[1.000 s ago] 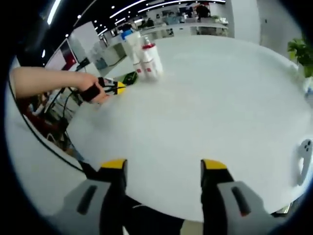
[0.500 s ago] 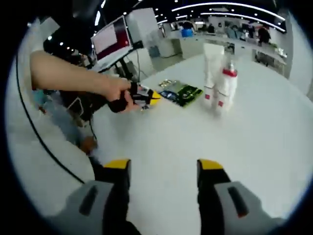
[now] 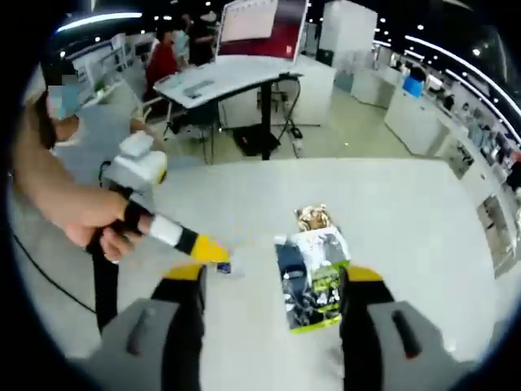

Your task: Arrange the skincare products in the storage area until every visible bottle or jar stands upright without overlapping.

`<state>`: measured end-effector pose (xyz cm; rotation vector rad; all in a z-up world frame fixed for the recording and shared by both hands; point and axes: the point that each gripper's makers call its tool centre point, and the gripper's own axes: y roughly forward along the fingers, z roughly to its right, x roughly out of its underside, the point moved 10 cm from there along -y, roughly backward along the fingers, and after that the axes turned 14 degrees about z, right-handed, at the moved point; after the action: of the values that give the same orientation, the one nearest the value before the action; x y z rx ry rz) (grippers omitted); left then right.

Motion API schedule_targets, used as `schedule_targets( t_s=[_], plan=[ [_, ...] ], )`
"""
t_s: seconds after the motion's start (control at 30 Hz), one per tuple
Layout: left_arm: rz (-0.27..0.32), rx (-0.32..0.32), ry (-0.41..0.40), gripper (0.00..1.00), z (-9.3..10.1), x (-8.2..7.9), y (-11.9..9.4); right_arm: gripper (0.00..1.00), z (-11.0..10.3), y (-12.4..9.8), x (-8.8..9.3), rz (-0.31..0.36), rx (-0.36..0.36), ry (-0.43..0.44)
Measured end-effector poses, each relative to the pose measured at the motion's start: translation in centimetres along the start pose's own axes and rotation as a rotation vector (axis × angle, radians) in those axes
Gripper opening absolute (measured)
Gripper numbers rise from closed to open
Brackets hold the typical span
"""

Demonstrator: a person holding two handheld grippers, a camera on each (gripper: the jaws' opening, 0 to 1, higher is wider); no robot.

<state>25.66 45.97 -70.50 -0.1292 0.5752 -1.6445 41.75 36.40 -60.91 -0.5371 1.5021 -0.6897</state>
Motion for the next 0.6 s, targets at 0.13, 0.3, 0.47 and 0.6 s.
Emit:
schedule_targets(
  t_s=[0.13,0.3,0.47,0.6],
  plan=[
    [-0.013,0.004,0.002,0.15,-0.6,-0.2,-1.2,0.86,2.7,3.7,0.8,-0.131,-0.025,-0.053],
    [-0.009,0.002,0.027,0.15,-1.1,-1.0,-2.5,0.91,5.0,6.4,2.6,-0.266,-0.024,0.041],
    [0.002,0.004,0.015,0.15,-1.2,-1.7,-2.9,0.92,5.8,7.9,3.1,-0.285,-0.053,0.006],
    [0.000,0.012,0.002,0.15,-0.9,-1.9,-3.0,0.93,6.3,8.6,4.5,-0.352,-0.060,-0.018]
  ],
)
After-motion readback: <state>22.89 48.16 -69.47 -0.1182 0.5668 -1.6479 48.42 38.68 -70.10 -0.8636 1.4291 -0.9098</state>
